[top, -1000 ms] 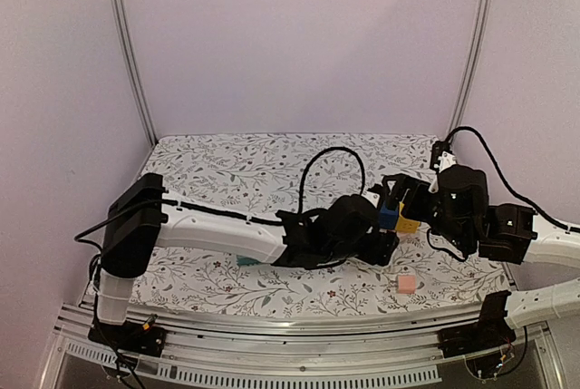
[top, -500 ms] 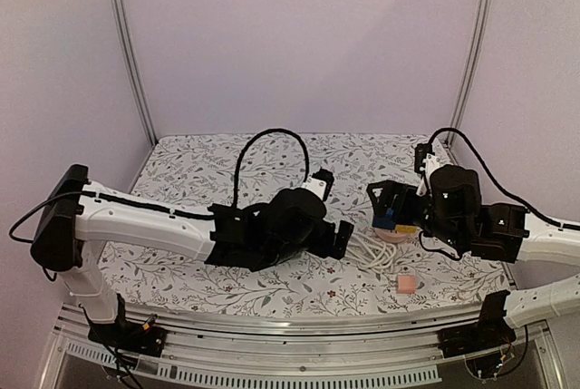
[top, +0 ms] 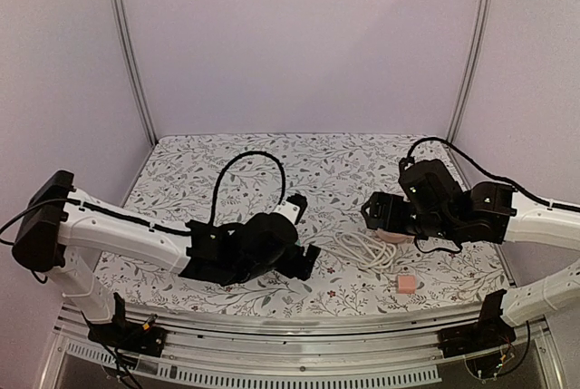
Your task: Insert the plug
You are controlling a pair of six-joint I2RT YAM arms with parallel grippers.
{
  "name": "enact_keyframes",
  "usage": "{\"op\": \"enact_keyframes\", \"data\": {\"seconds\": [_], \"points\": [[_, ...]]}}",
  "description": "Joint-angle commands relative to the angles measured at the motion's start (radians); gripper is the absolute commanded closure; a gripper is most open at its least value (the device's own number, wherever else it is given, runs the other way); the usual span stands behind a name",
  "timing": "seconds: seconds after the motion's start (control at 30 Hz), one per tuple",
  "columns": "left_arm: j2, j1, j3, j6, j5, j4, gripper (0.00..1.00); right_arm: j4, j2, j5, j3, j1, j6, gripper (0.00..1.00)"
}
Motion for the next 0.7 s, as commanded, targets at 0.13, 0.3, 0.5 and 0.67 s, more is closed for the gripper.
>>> {"op": "enact_keyframes", "data": {"seconds": [0.13, 0.3, 0.5, 0.67], "points": [[-0.126, -0.013, -0.120, 0.001, 0.063, 0.100, 0.04, -0.236, -0.039, -0.131, -0.119, 0.006, 0.218, 0.01], [-0.180, -0.014, -0.188, -0.020, 0.111, 0.145, 0.05, -0.270, -0.107, -0.176, -0.198, 0.006, 0.283, 0.01], [-0.257, -0.036, -0.220, -0.014, 0.083, 0.137, 0.08, -0.262, -0.129, -0.216, -0.271, 0.006, 0.324, 0.01], [-0.281, -0.036, -0.234, -0.013, 0.083, 0.140, 0.09, -0.314, -0.074, -0.208, -0.278, 0.006, 0.329, 0.01]]}}
